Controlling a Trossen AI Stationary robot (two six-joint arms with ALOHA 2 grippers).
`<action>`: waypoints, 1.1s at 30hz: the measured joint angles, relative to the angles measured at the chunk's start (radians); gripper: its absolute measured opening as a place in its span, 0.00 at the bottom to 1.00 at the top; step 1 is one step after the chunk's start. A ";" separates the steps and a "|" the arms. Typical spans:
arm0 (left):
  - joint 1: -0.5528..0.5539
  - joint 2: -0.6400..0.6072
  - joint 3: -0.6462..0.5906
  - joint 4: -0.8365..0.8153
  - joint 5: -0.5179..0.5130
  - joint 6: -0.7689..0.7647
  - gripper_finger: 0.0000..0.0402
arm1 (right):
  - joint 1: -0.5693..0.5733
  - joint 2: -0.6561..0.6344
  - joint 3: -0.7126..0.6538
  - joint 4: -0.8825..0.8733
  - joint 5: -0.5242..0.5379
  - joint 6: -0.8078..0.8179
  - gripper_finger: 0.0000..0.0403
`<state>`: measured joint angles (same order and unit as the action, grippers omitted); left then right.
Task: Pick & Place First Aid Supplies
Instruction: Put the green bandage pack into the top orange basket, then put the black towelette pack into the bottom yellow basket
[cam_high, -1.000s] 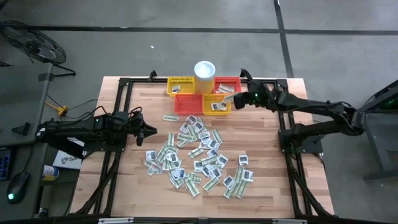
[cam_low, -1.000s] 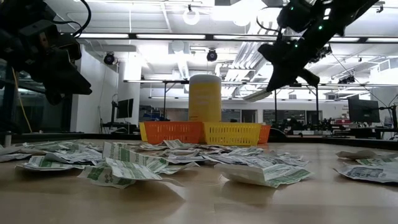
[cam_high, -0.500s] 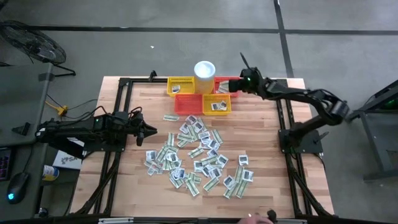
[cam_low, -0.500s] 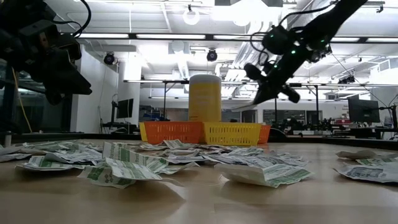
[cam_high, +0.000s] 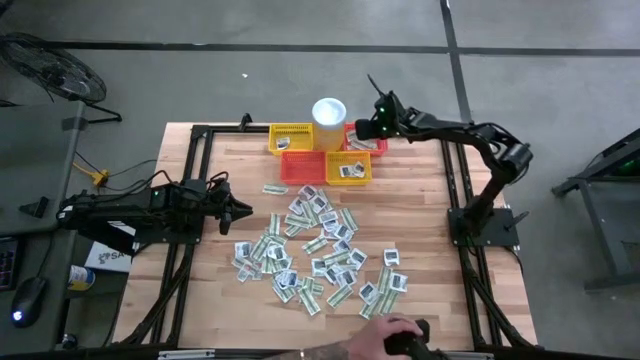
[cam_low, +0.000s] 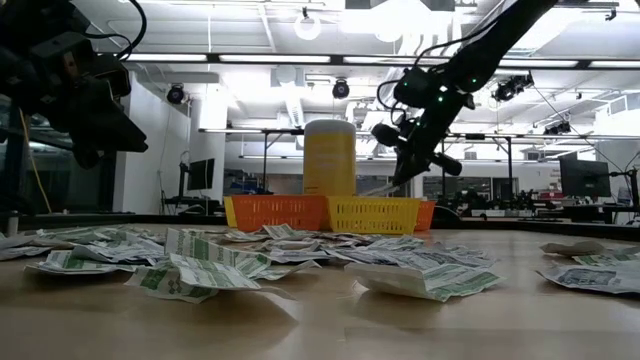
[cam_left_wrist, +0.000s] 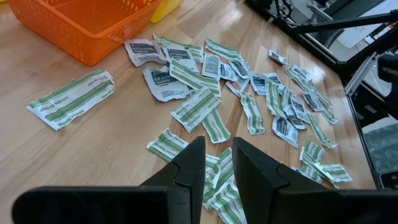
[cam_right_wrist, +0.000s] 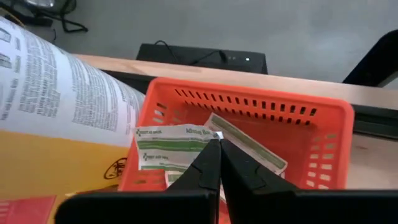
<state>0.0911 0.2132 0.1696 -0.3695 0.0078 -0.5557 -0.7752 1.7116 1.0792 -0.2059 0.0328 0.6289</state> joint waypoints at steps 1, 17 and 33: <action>0.000 0.000 0.000 0.000 0.000 0.000 0.20 | -0.004 0.004 0.001 -0.003 -0.013 0.001 0.01; 0.000 0.000 0.000 0.000 0.000 0.000 0.20 | -0.009 -0.006 0.002 -0.044 -0.249 -0.053 0.43; 0.000 0.000 0.000 0.000 0.000 0.000 0.20 | 0.202 -0.219 0.002 -0.598 -0.377 -0.824 0.44</action>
<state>0.0911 0.2133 0.1696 -0.3698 0.0078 -0.5558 -0.5733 1.4927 1.0809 -0.8035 -0.3442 -0.1947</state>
